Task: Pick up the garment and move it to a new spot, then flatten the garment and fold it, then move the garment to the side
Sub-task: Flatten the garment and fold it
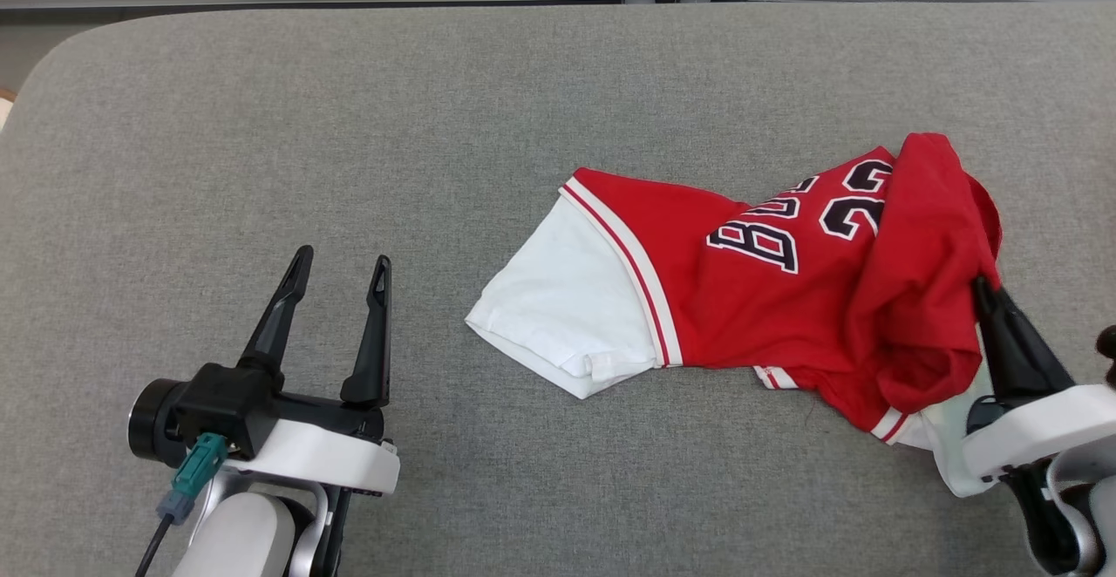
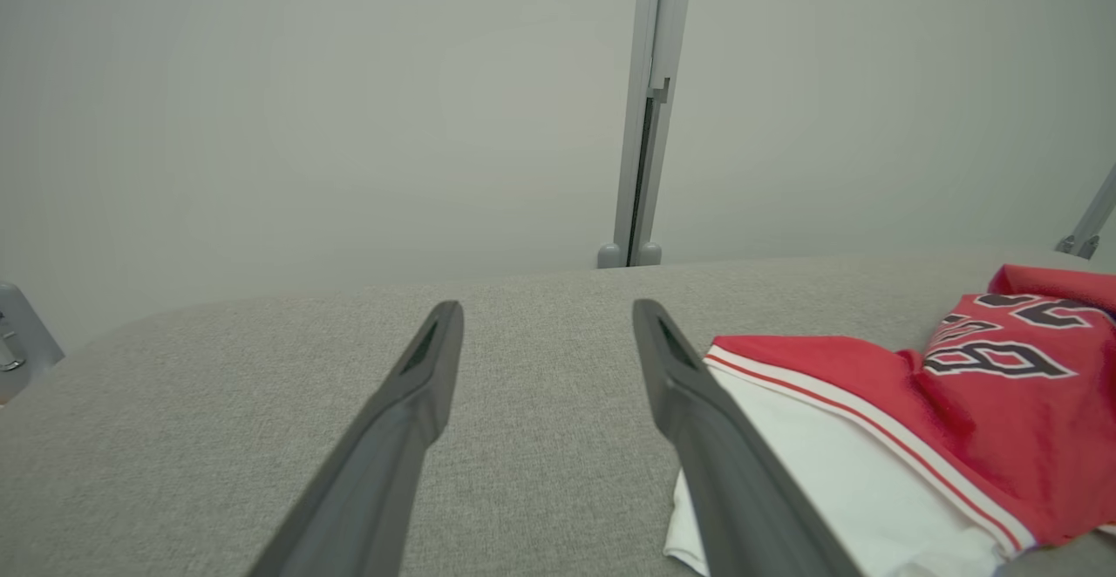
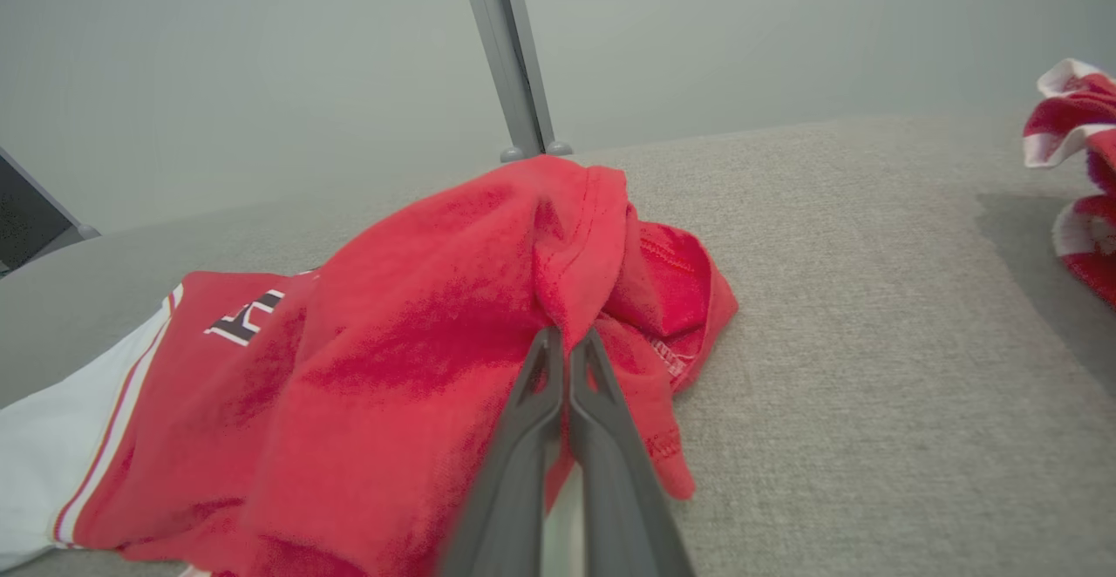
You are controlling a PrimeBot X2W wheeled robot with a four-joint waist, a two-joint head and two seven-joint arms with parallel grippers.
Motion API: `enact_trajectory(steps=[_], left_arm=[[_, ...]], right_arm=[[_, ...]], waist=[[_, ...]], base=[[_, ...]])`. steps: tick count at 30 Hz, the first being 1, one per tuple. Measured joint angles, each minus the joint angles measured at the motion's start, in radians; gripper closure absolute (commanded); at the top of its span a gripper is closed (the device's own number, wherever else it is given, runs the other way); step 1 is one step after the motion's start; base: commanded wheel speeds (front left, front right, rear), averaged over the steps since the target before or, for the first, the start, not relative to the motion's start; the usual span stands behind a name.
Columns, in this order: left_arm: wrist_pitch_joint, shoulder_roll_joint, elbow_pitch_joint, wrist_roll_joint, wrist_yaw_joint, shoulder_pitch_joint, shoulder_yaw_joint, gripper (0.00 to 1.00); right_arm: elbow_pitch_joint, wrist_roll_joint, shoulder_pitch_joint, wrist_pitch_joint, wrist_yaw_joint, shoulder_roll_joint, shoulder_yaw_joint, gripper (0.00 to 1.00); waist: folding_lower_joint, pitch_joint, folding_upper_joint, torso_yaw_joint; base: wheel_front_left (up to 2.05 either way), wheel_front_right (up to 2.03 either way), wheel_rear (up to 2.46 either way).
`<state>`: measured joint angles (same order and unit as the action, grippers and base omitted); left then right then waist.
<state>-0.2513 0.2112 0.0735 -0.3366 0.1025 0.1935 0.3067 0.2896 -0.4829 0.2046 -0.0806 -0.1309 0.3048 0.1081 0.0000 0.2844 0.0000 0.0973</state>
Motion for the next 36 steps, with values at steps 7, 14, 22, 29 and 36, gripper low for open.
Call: enact_trajectory(steps=[7,14,22,29,36], left_arm=[[-0.005,-0.006,0.009,0.0,-0.003,0.005,-0.001,0.0],[-0.008,-0.017,0.026,0.0,-0.014,0.019,0.0,0.0],[-0.009,-0.028,0.04,0.0,-0.024,0.021,0.0,0.0],[-0.01,-0.03,0.044,0.003,-0.031,0.024,-0.001,0.0],[-0.01,-0.03,0.048,0.009,-0.032,0.02,-0.007,0.0]], right_arm=[[-0.095,0.041,-0.029,0.054,0.0,0.091,-0.081,1.0],[-0.176,0.131,0.002,0.063,0.0,0.135,-0.121,1.0],[-0.132,0.128,0.022,0.101,0.0,0.069,0.058,1.0],[-0.005,0.095,0.071,0.044,0.0,0.035,0.122,0.1],[-0.045,0.145,0.081,-0.072,0.0,-0.015,0.094,0.0]], waist=[[0.0,-0.002,0.0,-0.006],[0.0,-0.003,0.0,0.002],[0.0,-0.004,0.0,0.012],[0.0,0.002,0.0,0.017],[0.0,-0.018,0.0,0.012]], base=[[0.0,0.0,0.0],[0.0,0.0,0.0],[0.0,0.0,0.0],[0.0,0.0,0.0],[0.0,0.0,0.0]])
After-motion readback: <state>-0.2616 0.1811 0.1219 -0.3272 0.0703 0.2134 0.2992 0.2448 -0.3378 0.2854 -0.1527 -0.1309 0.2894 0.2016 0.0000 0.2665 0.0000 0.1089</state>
